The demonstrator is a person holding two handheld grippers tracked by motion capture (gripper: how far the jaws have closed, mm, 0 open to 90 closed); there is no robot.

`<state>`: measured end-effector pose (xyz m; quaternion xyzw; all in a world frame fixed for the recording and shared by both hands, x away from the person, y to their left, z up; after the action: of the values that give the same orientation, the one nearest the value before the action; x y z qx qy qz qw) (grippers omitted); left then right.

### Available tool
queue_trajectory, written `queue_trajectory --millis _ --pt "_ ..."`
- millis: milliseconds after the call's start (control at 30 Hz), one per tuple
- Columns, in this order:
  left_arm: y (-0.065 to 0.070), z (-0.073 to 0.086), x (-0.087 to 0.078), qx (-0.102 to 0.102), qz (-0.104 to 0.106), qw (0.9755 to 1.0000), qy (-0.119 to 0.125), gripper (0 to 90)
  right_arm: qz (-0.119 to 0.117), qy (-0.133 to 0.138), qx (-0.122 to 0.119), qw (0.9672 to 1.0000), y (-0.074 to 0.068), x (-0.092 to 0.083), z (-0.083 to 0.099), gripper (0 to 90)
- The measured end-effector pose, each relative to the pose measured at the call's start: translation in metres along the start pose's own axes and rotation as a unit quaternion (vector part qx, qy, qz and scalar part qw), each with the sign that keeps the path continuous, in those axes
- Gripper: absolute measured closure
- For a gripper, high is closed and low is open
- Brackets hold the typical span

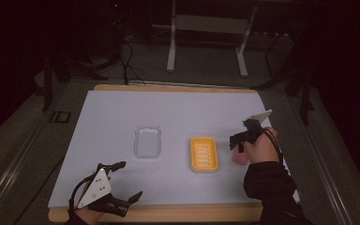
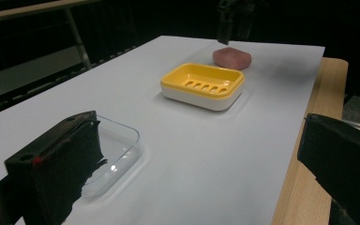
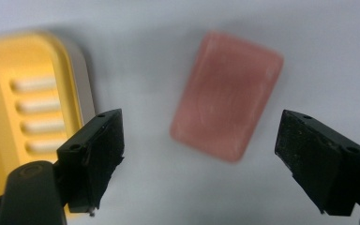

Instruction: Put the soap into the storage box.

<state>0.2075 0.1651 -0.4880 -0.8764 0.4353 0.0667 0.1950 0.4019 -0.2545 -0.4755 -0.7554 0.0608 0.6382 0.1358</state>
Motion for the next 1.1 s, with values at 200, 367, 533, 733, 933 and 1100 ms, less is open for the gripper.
queue_trajectory --millis 200,367,533,733,933,1100 --pt "0.0 0.0 0.0 0.0 0.001 1.0 0.002 0.6 0.047 -0.003 0.02 0.9987 0.0 0.008 -0.007 21.0" --pt "0.0 0.0 -0.001 0.0 0.001 1.0 0.002 0.6 0.034 0.0 0.035 0.9988 -0.002 0.014 -0.011 20.7" --pt "0.0 0.0 0.0 0.0 0.002 1.0 0.002 0.6 0.062 -0.001 0.045 0.997 0.0 0.023 -0.013 27.1" --pt "0.0 0.0 -0.001 -0.001 0.002 1.0 0.002 0.6 0.078 -0.004 0.046 0.9959 0.0 0.033 -0.012 31.4" --pt "0.0 0.0 0.0 -0.001 0.003 1.0 0.003 0.6 0.085 -0.003 0.044 0.9954 0.0 0.04 -0.012 33.2" --pt "0.0 0.0 0.0 -0.002 0.003 1.0 0.003 0.6 0.085 -0.008 0.034 0.9958 0.001 0.047 -0.012 33.7"
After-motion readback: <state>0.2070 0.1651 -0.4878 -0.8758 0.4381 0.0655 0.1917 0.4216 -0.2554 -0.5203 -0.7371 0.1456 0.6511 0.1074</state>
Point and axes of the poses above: each handheld gripper's, and its own axes: x roughly forward along the jaws, z roughly out of its underside, y roughly to its right, the point moved 3 cm from there along x, roughly forward along the jaws, and after that the axes turned 10 degrees about x, right-handed, at the moved point
